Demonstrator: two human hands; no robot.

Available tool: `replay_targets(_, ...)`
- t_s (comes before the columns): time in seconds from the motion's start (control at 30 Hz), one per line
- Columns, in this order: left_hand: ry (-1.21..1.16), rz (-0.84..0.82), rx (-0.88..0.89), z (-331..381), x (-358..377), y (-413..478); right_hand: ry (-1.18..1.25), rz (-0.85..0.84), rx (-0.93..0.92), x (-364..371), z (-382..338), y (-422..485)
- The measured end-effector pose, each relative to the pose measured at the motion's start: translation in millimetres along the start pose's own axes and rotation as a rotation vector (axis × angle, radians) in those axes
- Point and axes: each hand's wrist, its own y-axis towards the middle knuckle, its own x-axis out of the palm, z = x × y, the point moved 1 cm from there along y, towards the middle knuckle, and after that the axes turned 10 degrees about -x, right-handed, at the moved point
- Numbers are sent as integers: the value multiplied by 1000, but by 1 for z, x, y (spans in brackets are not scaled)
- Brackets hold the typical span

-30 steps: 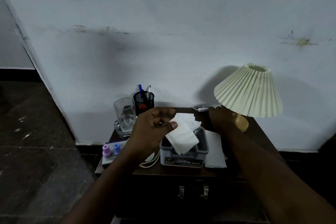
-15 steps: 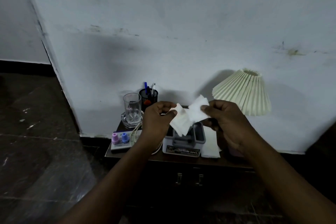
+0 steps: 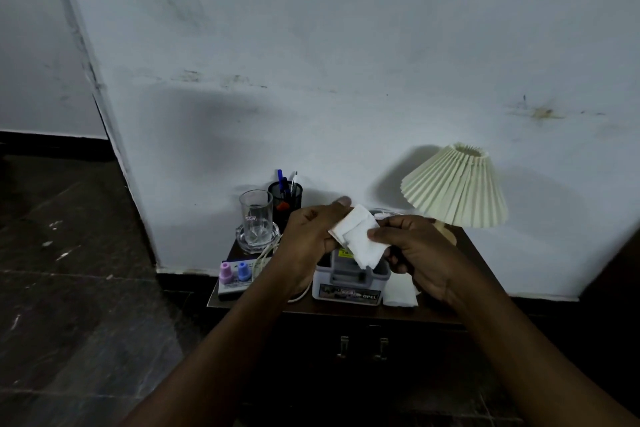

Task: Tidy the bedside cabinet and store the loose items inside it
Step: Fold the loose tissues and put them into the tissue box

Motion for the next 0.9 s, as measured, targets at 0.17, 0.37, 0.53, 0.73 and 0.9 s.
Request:
replay_targets(0.17, 271, 30, 99, -4, -1, 2, -5, 8, -2, -2, 5, 3)
replay_targets(0.37, 260, -3, 123, -5, 2, 3, -30, 11, -49, -6, 11, 5)
replay_targets(0.53, 191, -23, 94, -9, 3, 5, -24, -25, -107, -11, 14, 3)
replay_targets(0.73, -68, 26, -68, -9, 3, 10, -16, -13, -180, -15, 12, 0)
replay_targets(0.9, 61, -81, -14, -13, 10, 6, -91, 33, -193, -13, 11, 1)
